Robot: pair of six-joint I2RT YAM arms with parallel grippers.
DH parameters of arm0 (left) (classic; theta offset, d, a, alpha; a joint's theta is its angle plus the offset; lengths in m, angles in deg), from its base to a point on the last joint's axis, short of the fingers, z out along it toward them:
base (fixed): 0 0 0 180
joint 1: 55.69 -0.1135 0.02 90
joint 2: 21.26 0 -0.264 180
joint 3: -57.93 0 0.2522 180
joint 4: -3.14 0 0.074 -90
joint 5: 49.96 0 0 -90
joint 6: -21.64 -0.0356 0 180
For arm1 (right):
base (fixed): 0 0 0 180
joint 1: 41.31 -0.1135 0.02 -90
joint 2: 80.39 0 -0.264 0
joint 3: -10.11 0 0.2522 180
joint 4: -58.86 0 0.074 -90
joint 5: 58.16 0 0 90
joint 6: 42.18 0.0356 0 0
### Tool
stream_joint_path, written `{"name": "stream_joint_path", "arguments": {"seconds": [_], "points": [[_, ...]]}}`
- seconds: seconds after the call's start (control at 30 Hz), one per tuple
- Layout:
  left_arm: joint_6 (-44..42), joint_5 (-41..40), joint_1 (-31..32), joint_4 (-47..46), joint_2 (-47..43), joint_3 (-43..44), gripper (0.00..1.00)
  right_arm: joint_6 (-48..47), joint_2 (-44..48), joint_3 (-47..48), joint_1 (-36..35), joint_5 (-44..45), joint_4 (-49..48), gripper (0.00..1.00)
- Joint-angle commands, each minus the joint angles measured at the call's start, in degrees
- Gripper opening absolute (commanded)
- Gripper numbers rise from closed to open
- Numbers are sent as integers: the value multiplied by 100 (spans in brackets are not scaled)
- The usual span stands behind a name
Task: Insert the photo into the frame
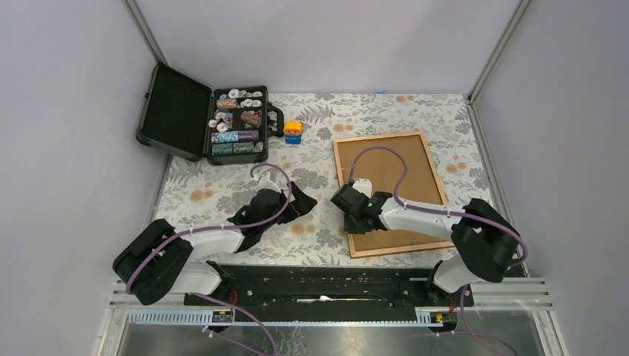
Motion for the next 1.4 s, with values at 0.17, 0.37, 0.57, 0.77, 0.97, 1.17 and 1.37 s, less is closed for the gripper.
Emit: {"name": "stream_joint_path", "arguments": {"seconds": [0.17, 0.37, 0.57, 0.77, 0.97, 1.17, 1.37], "points": [[5, -255, 18, -449, -123, -66, 95, 1332, -1039, 1413, -15, 697, -533, 0], [-105, -62, -9, -347, 107, 144, 95, 594, -858, 1632, 22, 1024, -398, 52], [-94, 18, -14, -198, 431, 425, 92, -448, 255, 806, 805, 687, -699, 87], [-321, 691, -9, 98, 1168, 1069, 88, -1438, 195, 561, 2118, -1425, -1238, 94], [-495, 1257, -8, 426, 1915, 1678, 79, -1951, -395, 961, 2454, -2345, -1506, 80], [-512, 1404, -16, 715, 2234, 2012, 56, -2132, -1118, 1272, 2664, -3206, -1714, 61], [-572, 1719, -8, 788, 2379, 2119, 44, -2146, -1413, 1216, 2670, -3404, -1873, 46]]}}
